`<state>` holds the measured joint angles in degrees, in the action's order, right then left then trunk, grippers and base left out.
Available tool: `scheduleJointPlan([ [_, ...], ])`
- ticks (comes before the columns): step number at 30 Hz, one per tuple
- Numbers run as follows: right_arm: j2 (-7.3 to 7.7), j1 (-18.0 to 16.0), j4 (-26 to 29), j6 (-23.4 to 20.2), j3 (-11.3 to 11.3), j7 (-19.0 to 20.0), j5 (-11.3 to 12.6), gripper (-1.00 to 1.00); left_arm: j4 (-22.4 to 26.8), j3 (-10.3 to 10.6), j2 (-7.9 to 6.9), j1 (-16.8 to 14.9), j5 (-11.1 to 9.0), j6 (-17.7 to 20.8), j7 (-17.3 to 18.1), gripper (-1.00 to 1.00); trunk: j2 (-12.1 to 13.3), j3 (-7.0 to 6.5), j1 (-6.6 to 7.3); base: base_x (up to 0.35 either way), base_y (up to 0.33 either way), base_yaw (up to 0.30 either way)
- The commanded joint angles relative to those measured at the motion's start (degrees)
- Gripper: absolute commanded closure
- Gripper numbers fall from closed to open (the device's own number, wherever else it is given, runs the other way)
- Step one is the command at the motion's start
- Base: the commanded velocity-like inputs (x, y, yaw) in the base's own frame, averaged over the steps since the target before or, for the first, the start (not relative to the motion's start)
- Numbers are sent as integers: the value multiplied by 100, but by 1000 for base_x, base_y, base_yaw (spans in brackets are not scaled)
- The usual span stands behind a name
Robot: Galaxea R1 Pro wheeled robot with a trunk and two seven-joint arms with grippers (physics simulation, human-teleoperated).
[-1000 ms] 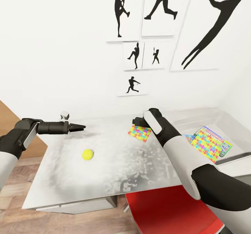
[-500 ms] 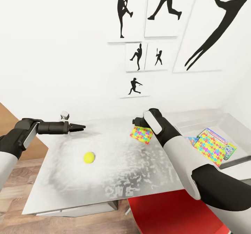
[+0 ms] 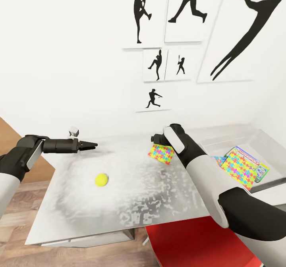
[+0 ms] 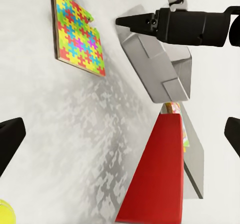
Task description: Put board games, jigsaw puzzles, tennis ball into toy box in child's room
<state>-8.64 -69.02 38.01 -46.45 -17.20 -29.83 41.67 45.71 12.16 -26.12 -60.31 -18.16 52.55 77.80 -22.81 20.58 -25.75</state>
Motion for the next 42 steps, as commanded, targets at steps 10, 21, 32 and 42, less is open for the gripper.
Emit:
scheduleJointPlan([
  [10,3,-6,4,-4,-20,-58,60,-100,-1,7,35,-7,-29,61,7,-100,-11,10,-3,103,0,0],
  [21,3,-6,4,-4,-20,-58,60,-100,-1,-5,45,-7,-29,62,7,-100,-11,10,-3,125,0,0],
  [32,3,0,3,-13,-20,-58,60,-100,-1,-6,46,-7,-29,71,7,-100,-11,10,-3,10,0,0],
  [42,3,3,4,-7,-26,-58,57,-100,-1,-4,46,-7,-29,71,7,-100,-11,10,-3,0,0,0],
])
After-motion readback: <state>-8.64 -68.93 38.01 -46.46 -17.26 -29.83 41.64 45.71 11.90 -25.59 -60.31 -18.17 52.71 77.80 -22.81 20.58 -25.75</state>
